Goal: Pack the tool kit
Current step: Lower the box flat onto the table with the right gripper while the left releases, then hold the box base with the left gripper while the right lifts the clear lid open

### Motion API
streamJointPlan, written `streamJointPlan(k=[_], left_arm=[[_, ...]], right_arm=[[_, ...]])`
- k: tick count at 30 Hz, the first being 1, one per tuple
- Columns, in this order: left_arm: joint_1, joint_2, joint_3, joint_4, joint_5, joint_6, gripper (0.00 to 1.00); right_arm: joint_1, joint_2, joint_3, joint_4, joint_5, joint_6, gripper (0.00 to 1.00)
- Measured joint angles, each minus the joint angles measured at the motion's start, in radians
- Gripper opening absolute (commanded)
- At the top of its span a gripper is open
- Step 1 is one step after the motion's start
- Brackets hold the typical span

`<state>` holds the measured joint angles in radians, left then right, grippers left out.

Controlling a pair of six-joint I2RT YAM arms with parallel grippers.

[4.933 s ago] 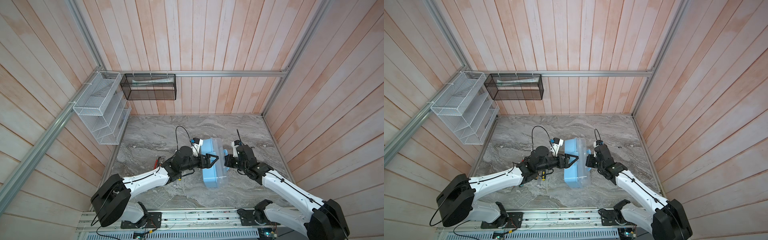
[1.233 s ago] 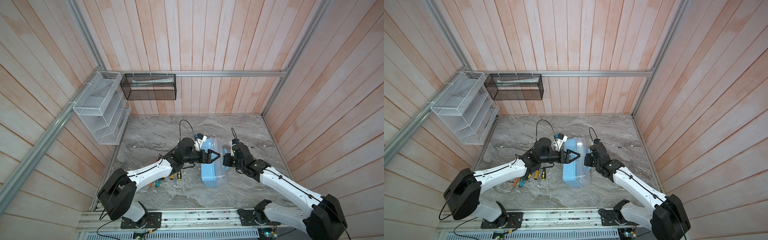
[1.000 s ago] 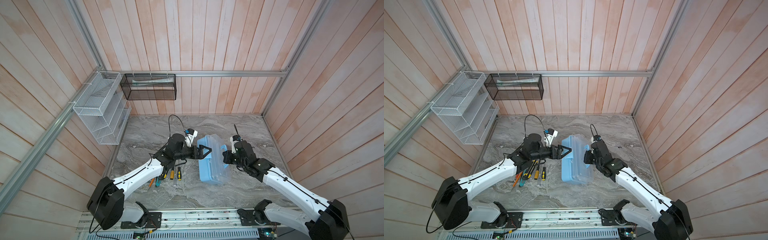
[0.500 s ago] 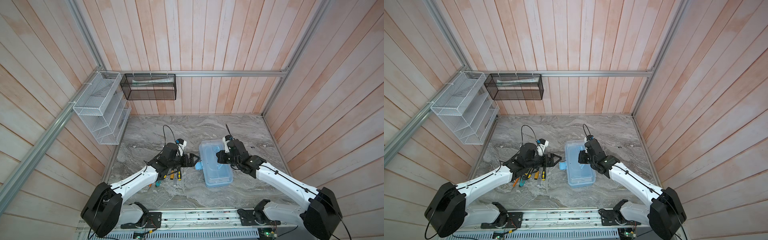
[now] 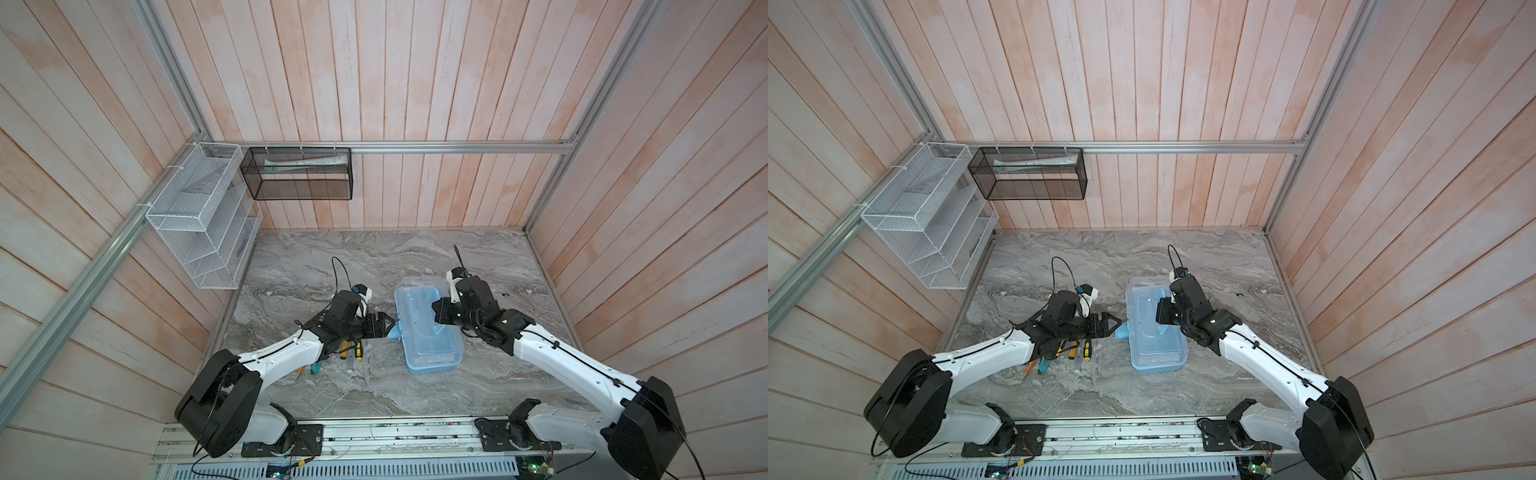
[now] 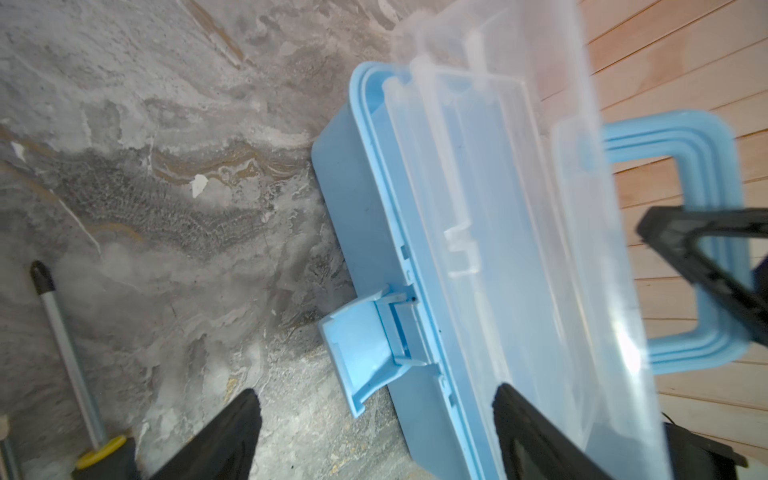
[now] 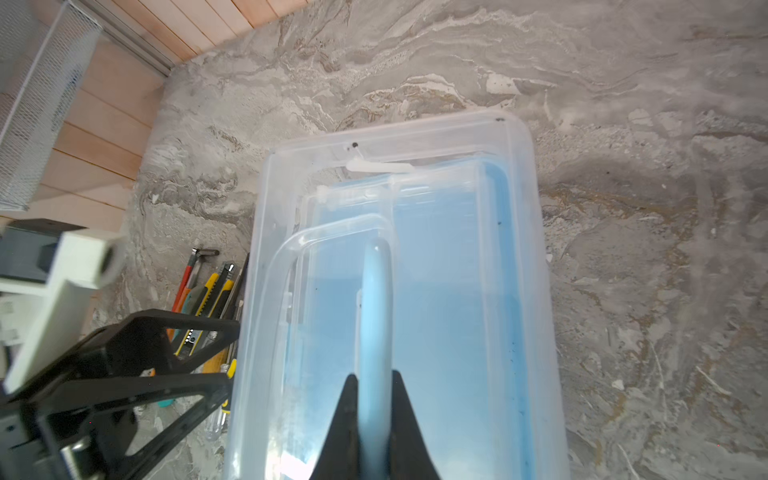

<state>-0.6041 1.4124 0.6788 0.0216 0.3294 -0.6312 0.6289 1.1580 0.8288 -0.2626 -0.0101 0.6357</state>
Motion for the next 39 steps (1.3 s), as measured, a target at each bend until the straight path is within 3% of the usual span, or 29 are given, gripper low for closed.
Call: streamJointPlan(k=[6,15,39], left_arm=[[0.000,0.064,0.035,0.000,0.003,0.003,0.83],[-0.001,0.109,0.086,0.010,0.022,0.007,0.75],[-0.021,0.204,0.159,-0.059,0.021,0.038,0.66]], right_arm=[[-0.068,-0.089,-0.051,0.031,-0.079,0.031,0.00],[-0.095,-0.099,-0.090,0.069,-0.145,0.052,0.00],[-0.099,-0.098,-0.111,0.121,-0.174,0.049,0.00]])
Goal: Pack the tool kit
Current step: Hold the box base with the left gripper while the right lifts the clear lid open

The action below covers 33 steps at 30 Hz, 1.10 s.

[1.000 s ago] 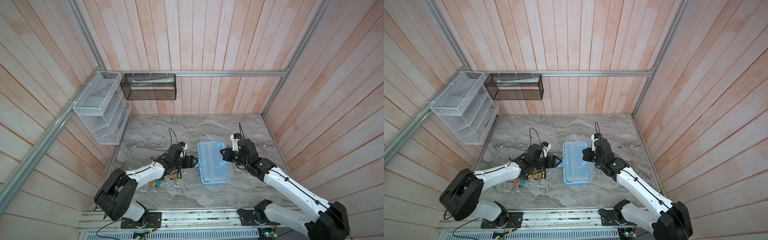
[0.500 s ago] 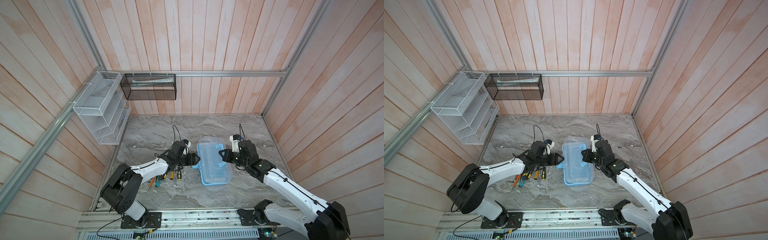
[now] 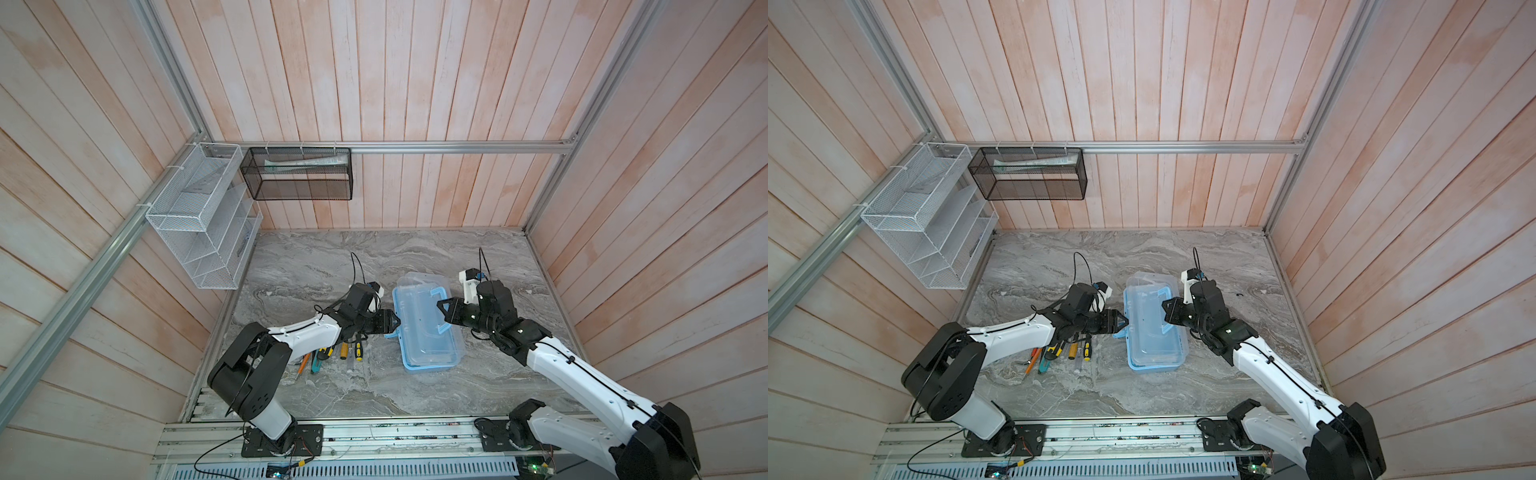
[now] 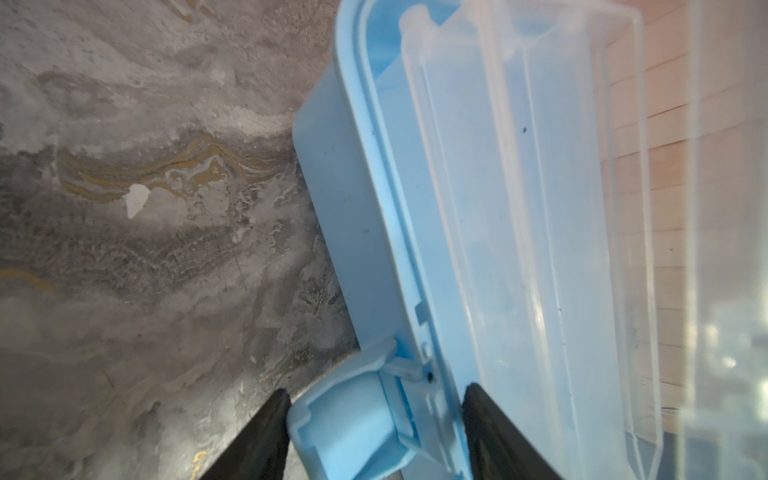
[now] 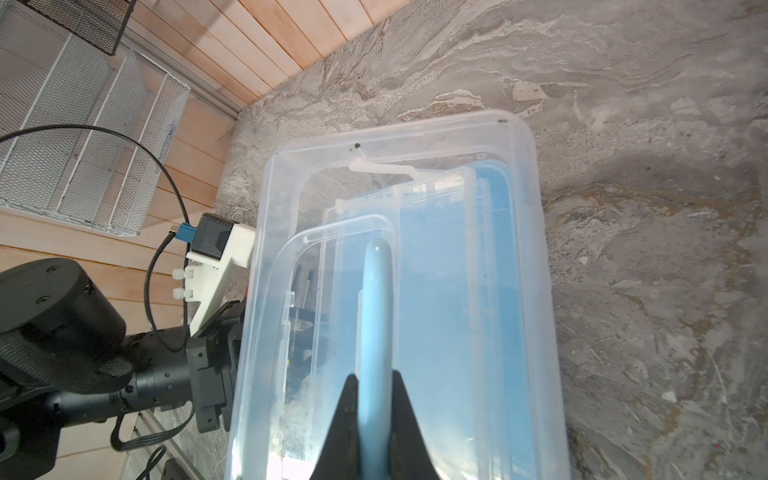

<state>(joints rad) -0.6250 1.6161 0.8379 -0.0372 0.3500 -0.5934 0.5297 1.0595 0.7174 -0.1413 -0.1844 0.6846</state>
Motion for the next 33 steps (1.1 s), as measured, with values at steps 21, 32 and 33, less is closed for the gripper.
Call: streamJointPlan(k=[21,32,33], left_arm=[[-0.010,0.065,0.030,0.071,0.018,0.000,0.60],[-0.002,0.100,0.029,0.032,0.008,-0.005,0.57],[-0.002,0.101,0.030,0.030,0.008,-0.005,0.57]], right_arm=[[-0.345,-0.203,0.000,-0.266,0.046,-0.192,0.07],[-0.447,-0.216,-0.004,-0.266,0.090,-0.214,0.00],[-0.449,-0.216,-0.006,-0.261,0.086,-0.214,0.00]])
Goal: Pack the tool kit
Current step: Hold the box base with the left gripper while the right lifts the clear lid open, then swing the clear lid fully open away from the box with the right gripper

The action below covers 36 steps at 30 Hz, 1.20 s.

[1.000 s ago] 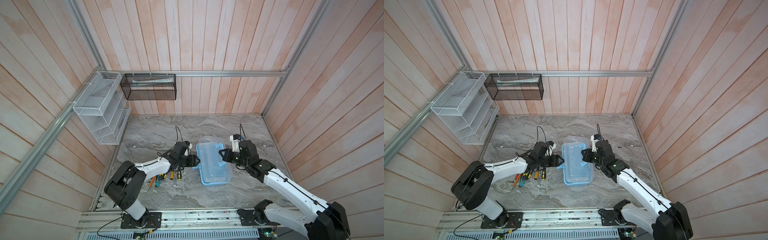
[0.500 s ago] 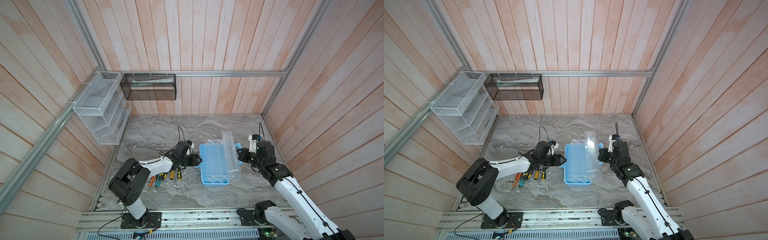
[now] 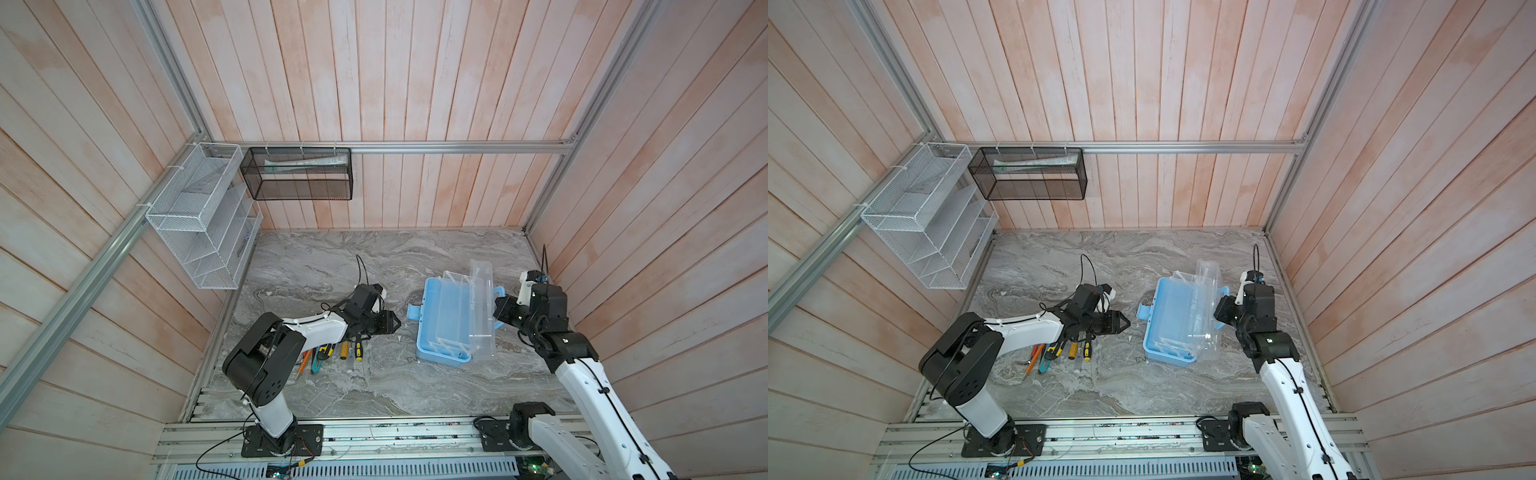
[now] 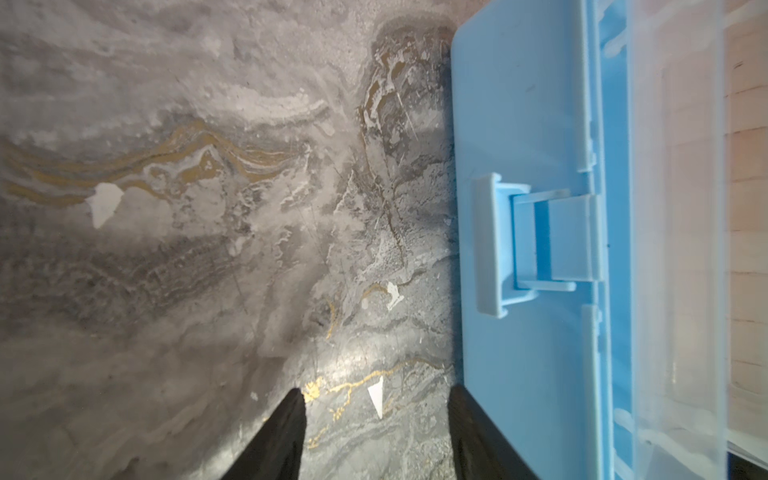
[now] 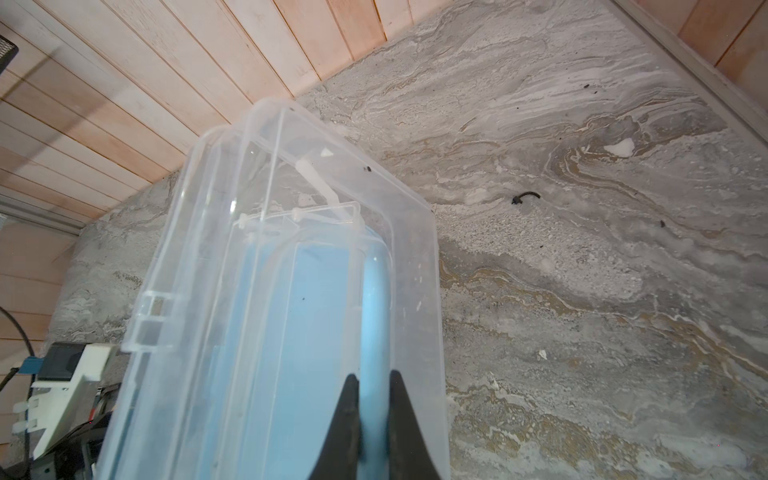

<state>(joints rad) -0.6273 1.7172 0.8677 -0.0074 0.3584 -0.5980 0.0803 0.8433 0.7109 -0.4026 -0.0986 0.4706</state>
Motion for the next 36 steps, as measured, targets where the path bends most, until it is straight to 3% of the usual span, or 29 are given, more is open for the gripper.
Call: streamJointPlan(k=[7,17,36], left_arm=[[-0.002,0.000,0.045,-0.003,0.012,0.010,0.60],[-0.043,0.076,0.241,0.014,0.015,0.057,0.61],[-0.056,0.144,0.258,-0.061,-0.004,0.098,0.58]], right_arm=[[-0.006,0.000,-0.012,0.037,-0.058,0.001,0.00],[-0.008,-0.011,-0.030,0.085,-0.163,0.013,0.00],[-0.009,-0.022,-0.079,0.153,-0.313,0.084,0.00]])
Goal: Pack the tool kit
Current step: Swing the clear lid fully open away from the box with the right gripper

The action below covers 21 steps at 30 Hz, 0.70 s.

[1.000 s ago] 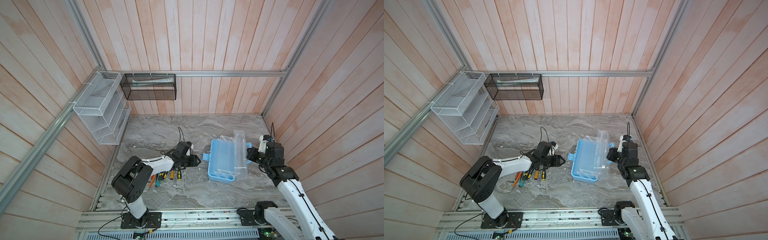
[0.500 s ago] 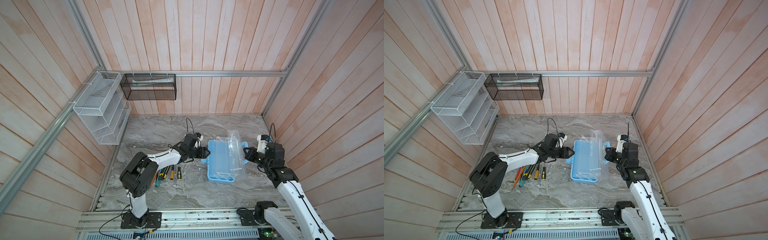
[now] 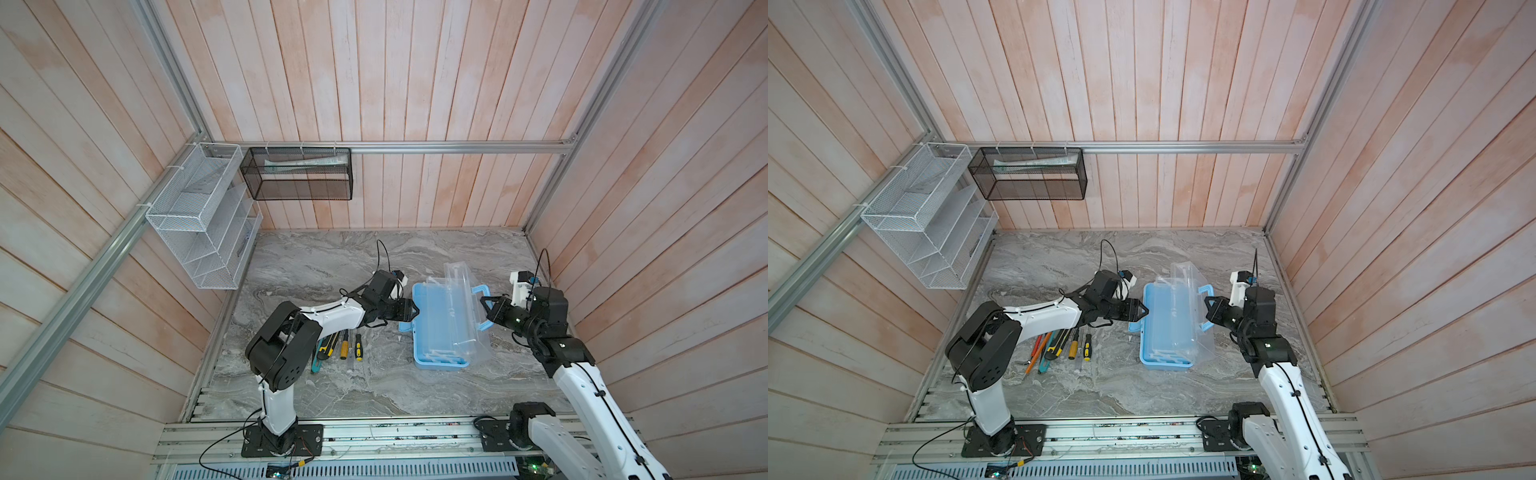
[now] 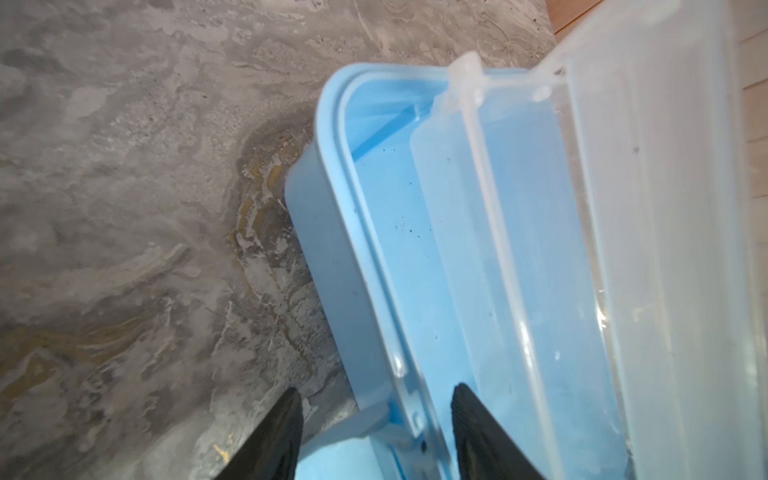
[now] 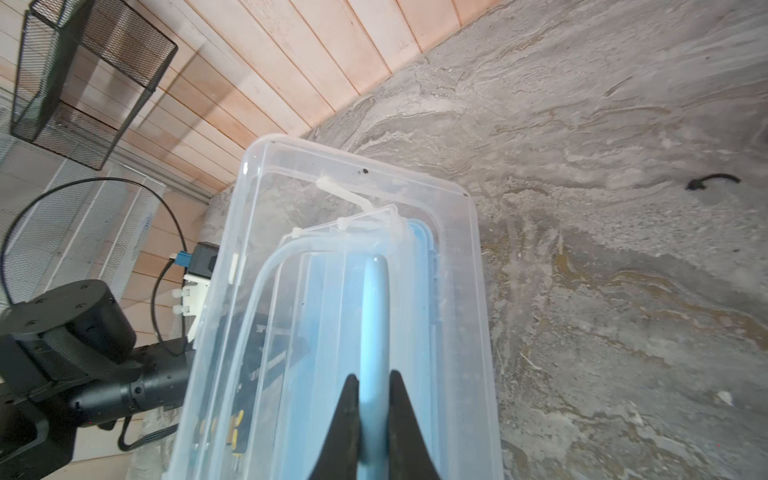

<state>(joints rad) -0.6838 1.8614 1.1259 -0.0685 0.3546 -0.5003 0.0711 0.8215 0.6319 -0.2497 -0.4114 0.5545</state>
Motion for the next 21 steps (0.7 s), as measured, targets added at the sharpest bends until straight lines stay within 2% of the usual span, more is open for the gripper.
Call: streamJointPlan(k=[5,14,18,21], left_arm=[[0.001,-0.008,-0.020,-0.011,-0.019,-0.002,0.57],[0.024,-0.063,-0.114,0.056,-0.019,-0.034,0.54],[0.024,-0.064,-0.126,0.084,-0.018,-0.048,0.53],[0.024,-0.065,-0.130,0.093,-0.019,-0.058,0.51]], right_arm=[[0.000,0.019,-0.002,0.006,-0.011,0.011,0.00],[-0.018,0.082,0.074,-0.113,0.100,-0.109,0.00],[-0.054,0.100,0.084,-0.137,0.083,-0.123,0.21],[-0.093,0.105,0.084,-0.154,0.139,-0.146,0.29]])
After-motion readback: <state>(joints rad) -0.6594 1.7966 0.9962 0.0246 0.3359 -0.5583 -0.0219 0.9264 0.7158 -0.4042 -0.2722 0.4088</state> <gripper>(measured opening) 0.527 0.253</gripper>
